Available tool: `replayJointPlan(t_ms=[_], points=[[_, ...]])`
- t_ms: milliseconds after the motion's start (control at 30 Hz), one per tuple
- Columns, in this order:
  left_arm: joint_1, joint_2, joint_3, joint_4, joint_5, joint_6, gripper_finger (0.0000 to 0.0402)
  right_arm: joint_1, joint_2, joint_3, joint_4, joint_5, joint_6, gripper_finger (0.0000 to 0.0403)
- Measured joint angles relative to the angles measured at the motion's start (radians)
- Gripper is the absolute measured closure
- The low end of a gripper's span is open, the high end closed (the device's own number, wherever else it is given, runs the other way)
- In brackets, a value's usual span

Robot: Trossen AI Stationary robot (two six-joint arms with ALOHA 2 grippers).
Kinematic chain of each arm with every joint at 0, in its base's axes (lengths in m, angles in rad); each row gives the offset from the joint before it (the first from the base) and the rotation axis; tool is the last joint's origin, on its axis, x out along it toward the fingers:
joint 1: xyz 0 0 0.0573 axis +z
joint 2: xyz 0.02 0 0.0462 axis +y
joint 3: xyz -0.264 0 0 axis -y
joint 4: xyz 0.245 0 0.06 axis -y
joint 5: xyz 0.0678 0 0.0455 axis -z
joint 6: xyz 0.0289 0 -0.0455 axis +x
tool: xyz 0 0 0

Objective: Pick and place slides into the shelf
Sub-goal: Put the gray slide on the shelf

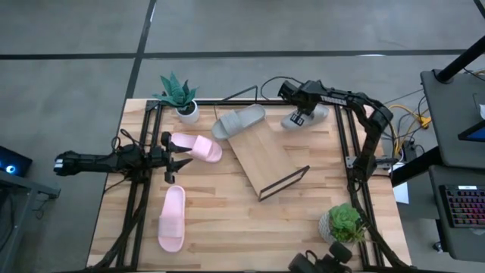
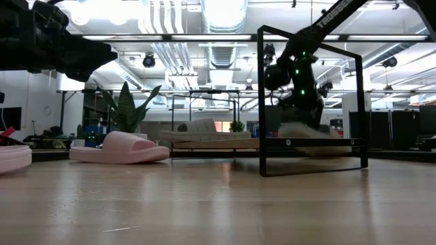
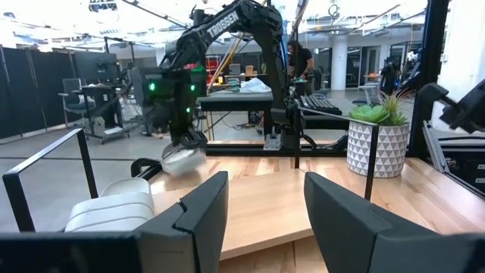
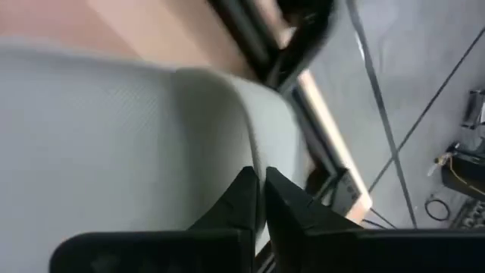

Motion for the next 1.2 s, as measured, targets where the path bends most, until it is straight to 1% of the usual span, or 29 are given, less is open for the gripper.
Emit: replayJointPlan(t_ms=[133, 400, 500, 633, 767, 867, 1033, 1200], points=[[0.000, 0.000, 0.000, 0.012, 0.000, 0.000, 0.0241, 0.015, -0.062, 0.007, 0.039, -0.016, 0.000, 0.0393], [0.000, 0.001, 0.000, 0.022, 0.000, 0.000, 0.0241, 0.043, -0.234, 0.022, 0.110, -0.196, -0.019, 0.0394], [0.000, 0.001, 0.000, 0.039, 0.000, 0.000, 0.0241, 0.048, -0.307, 0.022, 0.151, -0.290, -0.027, 0.0394], [0.000, 0.001, 0.000, 0.051, 0.000, 0.000, 0.0241, 0.058, -0.384, 0.015, 0.224, -0.455, -0.053, 0.0394], [0.000, 0.002, 0.000, 0.094, 0.000, 0.010, 0.0241, 0.081, -0.442, 0.011, 0.300, -0.619, -0.061, 0.0394], [0.000, 0.002, 0.000, 0.123, 0.000, 0.053, 0.0241, 0.107, -0.471, 0.006, 0.357, -0.704, -0.064, 0.0394], [0.000, 0.002, 0.000, 0.145, 0.005, 0.068, 0.0241, 0.189, -0.498, 0.000, 0.457, -0.775, -0.062, 0.0394], [0.000, 0.027, 0.000, 0.148, 0.069, 0.219, 0.0241, 0.291, -0.493, -0.004, 0.537, -0.814, -0.062, 0.0394]])
